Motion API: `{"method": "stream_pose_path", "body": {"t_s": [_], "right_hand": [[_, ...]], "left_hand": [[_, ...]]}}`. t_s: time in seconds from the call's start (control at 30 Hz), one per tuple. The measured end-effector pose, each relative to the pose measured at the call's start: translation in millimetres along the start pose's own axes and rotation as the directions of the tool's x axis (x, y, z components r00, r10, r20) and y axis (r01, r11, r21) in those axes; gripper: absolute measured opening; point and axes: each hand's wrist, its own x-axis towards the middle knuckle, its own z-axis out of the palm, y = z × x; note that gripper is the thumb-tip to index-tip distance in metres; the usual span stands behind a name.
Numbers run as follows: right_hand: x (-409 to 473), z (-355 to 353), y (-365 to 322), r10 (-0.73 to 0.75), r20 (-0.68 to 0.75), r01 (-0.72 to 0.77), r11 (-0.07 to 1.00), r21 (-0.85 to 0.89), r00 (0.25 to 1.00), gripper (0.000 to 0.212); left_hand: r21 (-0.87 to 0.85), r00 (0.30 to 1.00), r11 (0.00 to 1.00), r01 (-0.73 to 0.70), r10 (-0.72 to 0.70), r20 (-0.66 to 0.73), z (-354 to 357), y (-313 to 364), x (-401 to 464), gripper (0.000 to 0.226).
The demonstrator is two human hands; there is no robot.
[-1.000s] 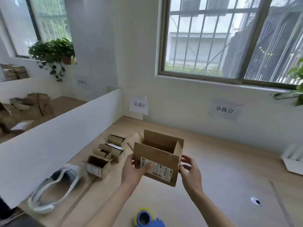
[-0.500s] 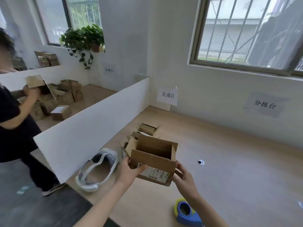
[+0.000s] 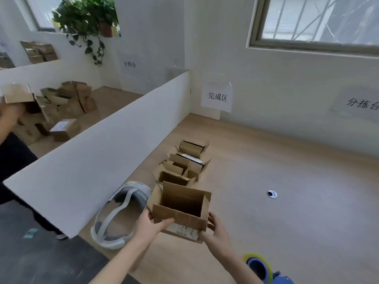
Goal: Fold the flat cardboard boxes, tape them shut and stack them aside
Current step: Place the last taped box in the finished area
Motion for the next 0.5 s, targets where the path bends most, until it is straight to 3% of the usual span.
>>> {"method": "stream_pose_path", "body": {"t_s": [0.3, 0.5], "right_hand": [[50, 63, 51, 0.164, -0.014, -0.163, 0.984, 0.075, 0.986, 0.07], [74, 94, 60, 0.22, -0.099, -0.21, 0.972, 0.103, 0.97, 0.068]], "left_hand": [[0.069, 0.994, 0.996, 0.065, -0.07, 0.081, -16, -57, 82, 0.124], [0.114, 0.99, 0.992, 0.062, -0.076, 0.118, -17, -75, 119, 0.096]]}}
